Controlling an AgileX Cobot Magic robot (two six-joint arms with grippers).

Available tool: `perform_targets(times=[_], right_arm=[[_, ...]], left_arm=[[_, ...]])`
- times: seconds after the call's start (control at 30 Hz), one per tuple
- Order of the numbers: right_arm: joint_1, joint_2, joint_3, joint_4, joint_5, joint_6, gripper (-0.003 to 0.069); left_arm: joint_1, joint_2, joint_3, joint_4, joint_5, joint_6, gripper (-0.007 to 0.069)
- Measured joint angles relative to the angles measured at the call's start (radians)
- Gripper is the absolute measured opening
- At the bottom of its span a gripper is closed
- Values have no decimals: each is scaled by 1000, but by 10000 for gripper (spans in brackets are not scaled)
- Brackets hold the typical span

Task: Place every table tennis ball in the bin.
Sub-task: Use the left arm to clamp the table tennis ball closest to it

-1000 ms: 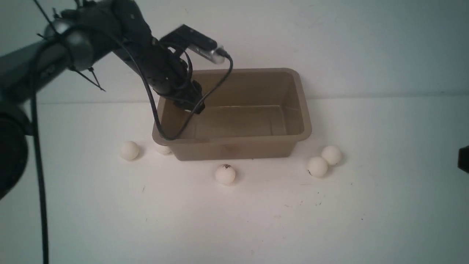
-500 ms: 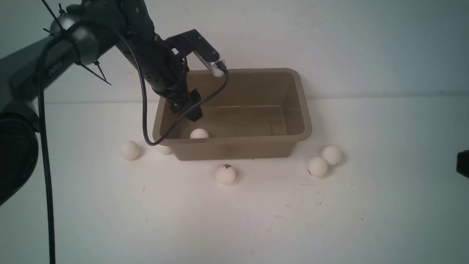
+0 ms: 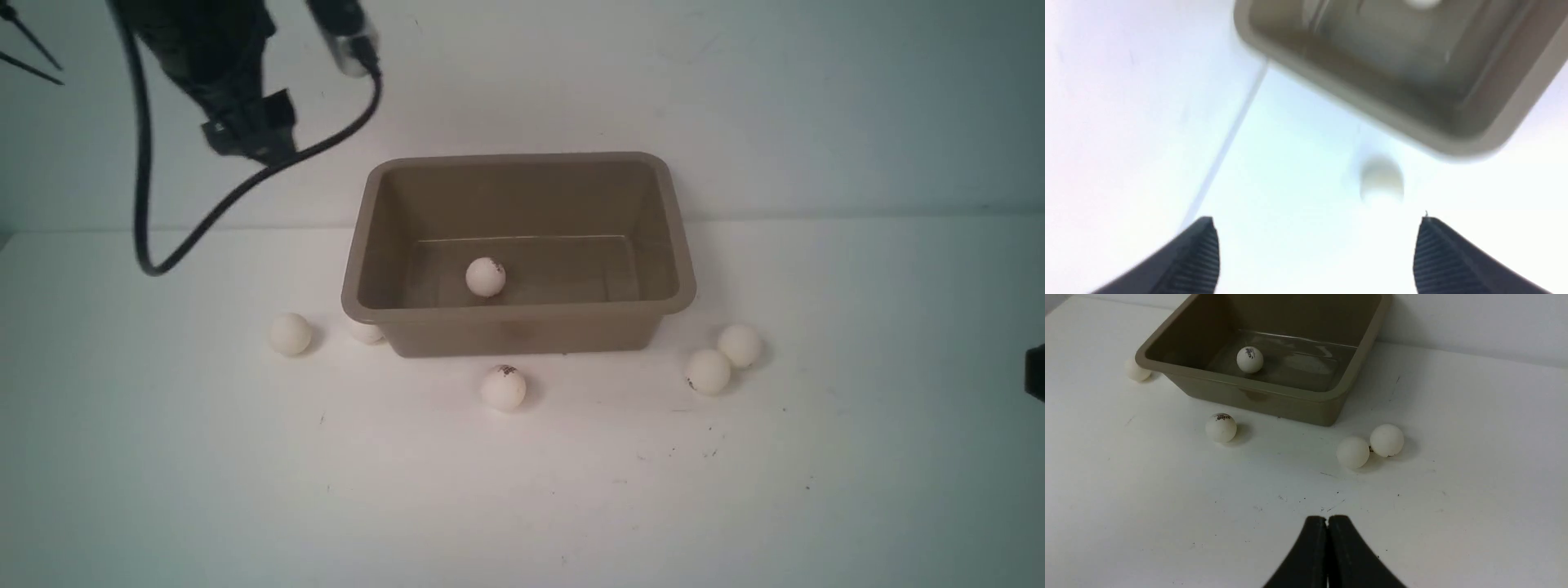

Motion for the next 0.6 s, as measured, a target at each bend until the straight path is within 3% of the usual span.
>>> perform_targets(times=[0.13, 0.3, 0.6], right_arm=[[0, 0, 0, 0, 2, 0, -11], [0, 0, 0, 0, 3, 0, -11], [0, 0, 0, 0, 19, 1, -11]], left_arm=[[94, 5, 126, -23, -1, -4, 573], [172, 51, 229, -172, -31, -4, 573], [176, 198, 243, -282, -103, -5, 573]])
